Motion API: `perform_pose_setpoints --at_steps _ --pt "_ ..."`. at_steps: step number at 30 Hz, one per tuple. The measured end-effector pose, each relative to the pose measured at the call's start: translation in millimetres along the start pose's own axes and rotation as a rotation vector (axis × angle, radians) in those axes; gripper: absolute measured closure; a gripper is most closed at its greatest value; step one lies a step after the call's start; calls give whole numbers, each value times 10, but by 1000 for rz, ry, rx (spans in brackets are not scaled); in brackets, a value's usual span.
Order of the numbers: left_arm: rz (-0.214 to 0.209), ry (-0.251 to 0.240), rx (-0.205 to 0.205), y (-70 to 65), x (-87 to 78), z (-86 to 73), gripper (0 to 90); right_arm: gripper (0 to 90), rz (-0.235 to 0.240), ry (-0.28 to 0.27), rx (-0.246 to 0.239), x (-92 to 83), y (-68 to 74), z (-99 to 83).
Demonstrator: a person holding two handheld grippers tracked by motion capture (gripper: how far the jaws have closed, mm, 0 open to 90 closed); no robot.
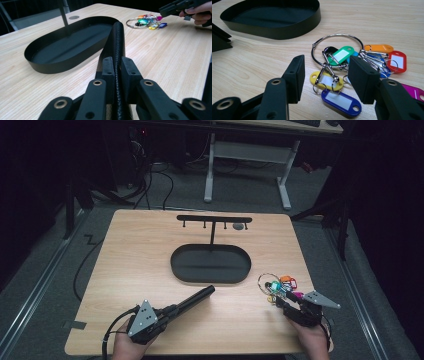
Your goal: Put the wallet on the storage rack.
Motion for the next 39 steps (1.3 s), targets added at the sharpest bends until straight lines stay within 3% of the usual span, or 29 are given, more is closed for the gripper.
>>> perform_pose_setpoints --at_steps 16,21,25,39 --pt "24 -36 -64 167 -18 -91 746 481 7 13 1 17 9 -8" --pt "26 -31 -90 203 -21 -105 664 481 8 14 1 19 8 -9" --pt "41 32 -52 177 49 -141 619 481 9 16 0 25 8 -11" --pt "63 57 -10 153 69 -133 546 480 12 18 1 34 6 -11"
Point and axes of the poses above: each handheld gripper's, and its own axes: x roughly forward along the jaws, z roughly out of its top, y roughly to its left, the point moved 1 cm from there along x, roughly forward along the jaws, and after that the axes turned 1 degree about x, right-handed, at the moved point
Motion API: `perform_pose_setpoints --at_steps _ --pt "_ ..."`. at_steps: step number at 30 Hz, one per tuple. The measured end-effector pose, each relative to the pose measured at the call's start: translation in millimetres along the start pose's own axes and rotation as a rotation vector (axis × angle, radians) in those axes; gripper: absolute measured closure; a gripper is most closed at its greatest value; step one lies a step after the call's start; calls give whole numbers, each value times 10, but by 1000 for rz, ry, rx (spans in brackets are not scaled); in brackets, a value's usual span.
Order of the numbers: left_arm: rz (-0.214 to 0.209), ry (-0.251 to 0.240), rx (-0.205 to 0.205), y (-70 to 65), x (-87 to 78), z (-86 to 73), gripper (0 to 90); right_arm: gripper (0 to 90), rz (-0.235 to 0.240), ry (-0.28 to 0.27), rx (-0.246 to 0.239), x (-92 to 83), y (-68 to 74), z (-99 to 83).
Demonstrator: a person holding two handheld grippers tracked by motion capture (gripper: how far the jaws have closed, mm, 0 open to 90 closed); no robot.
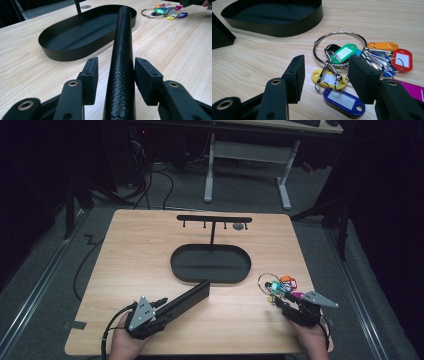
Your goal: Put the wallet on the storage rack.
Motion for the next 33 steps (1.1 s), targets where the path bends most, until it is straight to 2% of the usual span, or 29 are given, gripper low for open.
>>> perform_pose_setpoints --at_steps 5,9,14,22,24,28,33 --pt "-1 26 9 2 12 3 508 478 -3 2 -1 6 -3 1" --pt "23 86 28 -39 47 19 514 477 6 -3 -3 6 8 16" --pt "53 95 53 -77 40 43 541 476 22 -13 -2 -33 14 19" --pt "78 134 50 -87 58 74 588 473 43 -10 -41 -18 98 54" --pt "66 167 59 -79 58 109 602 471 54 -2 -56 11 127 55" --pt "51 265 89 -90 67 210 620 470 80 8 -95 38 163 47" --pt "74 324 113 -114 40 367 615 471 133 -9 -75 14 145 68"
Point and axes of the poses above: each handheld gripper's, and its own axes: x roughly forward along the jaws, z roughly out of its top, y roughly to its left, the point moved 1 cm from there along x, roughly forward along the jaws, and after that the axes turned 1 degree about x, right-handed, at the moved point
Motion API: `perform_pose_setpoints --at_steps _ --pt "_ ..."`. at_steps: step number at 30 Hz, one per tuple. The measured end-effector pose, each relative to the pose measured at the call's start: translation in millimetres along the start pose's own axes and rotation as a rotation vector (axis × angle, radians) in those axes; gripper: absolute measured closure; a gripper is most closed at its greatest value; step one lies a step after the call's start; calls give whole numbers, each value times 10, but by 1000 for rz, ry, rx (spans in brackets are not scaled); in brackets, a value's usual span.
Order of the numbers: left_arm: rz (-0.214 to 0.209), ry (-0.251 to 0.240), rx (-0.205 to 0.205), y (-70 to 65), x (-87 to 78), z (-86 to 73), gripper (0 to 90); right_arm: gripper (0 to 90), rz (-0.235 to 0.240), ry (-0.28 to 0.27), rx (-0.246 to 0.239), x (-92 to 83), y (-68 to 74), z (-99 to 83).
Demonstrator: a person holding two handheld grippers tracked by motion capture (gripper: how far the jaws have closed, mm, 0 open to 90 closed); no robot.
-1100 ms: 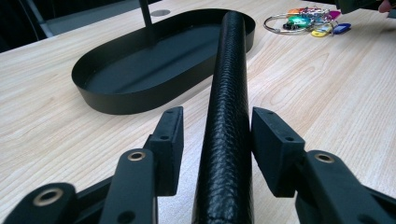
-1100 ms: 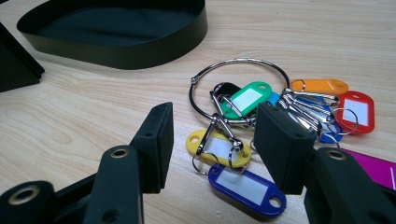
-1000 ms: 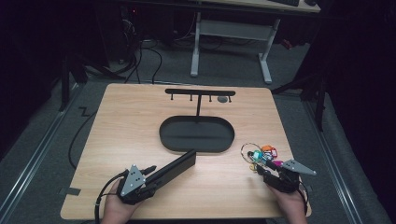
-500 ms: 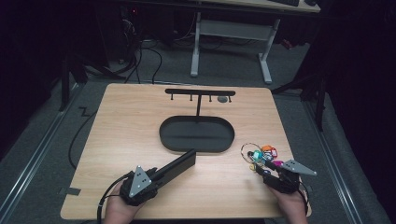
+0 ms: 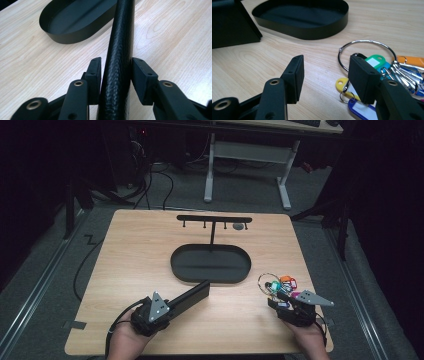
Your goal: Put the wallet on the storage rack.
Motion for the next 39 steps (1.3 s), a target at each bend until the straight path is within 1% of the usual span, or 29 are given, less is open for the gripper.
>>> perform_pose_setpoints --at_steps 1,3,5,8,12,13,14,15,18,22,27,30,34,36,39 --pt "4 10 3 6 -28 29 619 472 4 -7 -4 -10 -3 6" --pt "-6 35 -10 33 -66 83 624 474 7 -21 -8 -42 -11 19" --pt "-23 56 -28 63 -73 119 624 473 4 -34 -7 -71 -15 30" --pt "-56 85 -43 82 -48 142 624 473 1 -46 -8 -110 -15 41" --pt "-79 135 -17 91 -4 181 636 473 -10 -57 -15 -148 -8 51" --pt "-91 152 -19 105 4 196 661 473 -14 -57 -14 -152 -8 51" --pt "-102 178 -29 133 18 227 668 473 -20 -55 -10 -152 -7 51" --pt "-102 178 -29 133 18 227 668 473 -20 -55 -10 -152 -7 51" --pt "-122 215 -10 165 45 274 667 473 -43 -34 5 -107 -20 32" --pt "-141 229 -1 170 58 293 669 473 -60 -15 -4 -74 -23 14" --pt "-160 247 5 188 73 303 676 473 -73 0 2 -58 -27 -6" --pt "-163 266 20 186 82 319 676 473 -75 1 -5 -56 -24 -8" --pt "-163 305 34 172 128 327 664 473 -70 -2 -5 -63 -28 -7" --pt "-158 314 35 166 146 328 667 473 -67 -3 -3 -66 -32 -6" --pt "-163 326 43 167 151 339 688 473 -62 -5 -2 -66 -39 -4"
Point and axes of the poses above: each handheld gripper's, and its own axes: x roughly forward along the jaws, z roughly out of its top, y roughly to its left, the point moved 1 cm from there along x, roughly forward along the jaws, and after that the axes turned 1 degree about x, right-handed, at the moved point
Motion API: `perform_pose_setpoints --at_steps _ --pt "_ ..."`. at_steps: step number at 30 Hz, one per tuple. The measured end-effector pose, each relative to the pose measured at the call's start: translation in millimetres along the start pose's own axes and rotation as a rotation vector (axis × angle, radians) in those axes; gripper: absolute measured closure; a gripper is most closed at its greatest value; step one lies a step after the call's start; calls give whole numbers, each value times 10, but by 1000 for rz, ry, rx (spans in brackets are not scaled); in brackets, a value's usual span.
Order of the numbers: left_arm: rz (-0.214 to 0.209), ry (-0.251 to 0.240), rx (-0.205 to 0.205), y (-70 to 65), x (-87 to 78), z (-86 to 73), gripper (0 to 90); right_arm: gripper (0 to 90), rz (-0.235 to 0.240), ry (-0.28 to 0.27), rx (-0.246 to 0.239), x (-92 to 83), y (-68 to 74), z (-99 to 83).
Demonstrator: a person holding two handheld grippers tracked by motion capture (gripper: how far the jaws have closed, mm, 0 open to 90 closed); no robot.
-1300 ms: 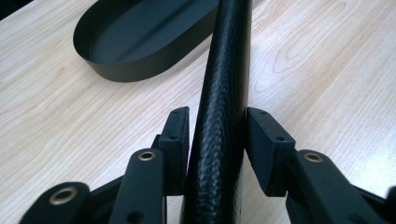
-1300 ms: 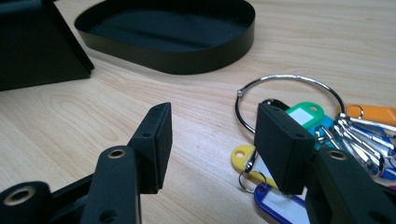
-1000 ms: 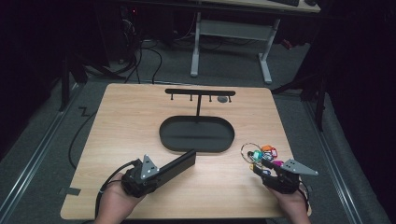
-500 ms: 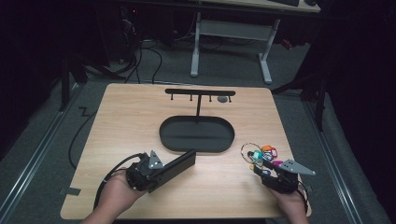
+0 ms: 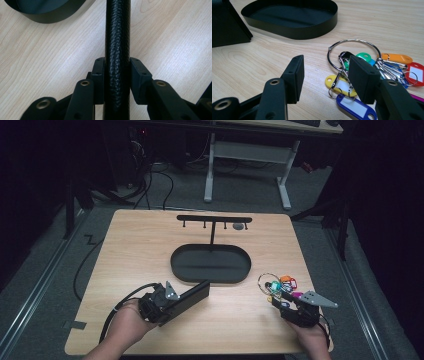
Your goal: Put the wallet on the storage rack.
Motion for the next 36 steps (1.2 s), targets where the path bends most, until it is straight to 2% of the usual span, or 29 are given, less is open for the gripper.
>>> perform_pose_setpoints --at_steps 2,5,11,14,18,20,28,31,36 --pt "-9 6 16 -2 -3 8 715 473 3 -3 1 2 -1 2" --pt "21 10 50 -34 -7 23 735 473 9 -2 -4 8 -2 5" --pt "34 -2 95 -46 -39 42 739 473 14 -3 4 8 -6 8" --pt "58 -35 117 -56 -79 66 739 473 17 -3 4 13 -11 8" --pt "68 -37 142 -47 -122 111 740 474 18 1 5 18 -5 9" --pt "78 -37 173 -51 -162 143 740 475 18 -1 2 14 0 13" --pt "123 -53 250 -60 -275 291 740 475 19 -5 4 2 -10 15" --pt "132 -68 279 -49 -299 354 740 475 20 -6 1 3 -15 17" --pt "170 -99 331 -20 -294 447 739 475 20 -5 3 6 -18 15"
Point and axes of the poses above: each handheld gripper's, and its own axes: x roughly forward along the jaws, z roughly out of its top, y roughly to its left, the point moved 1 cm from there along x, roughly forward along the jaws, and after that the axes turned 1 degree about x, right-handed, at the moved point
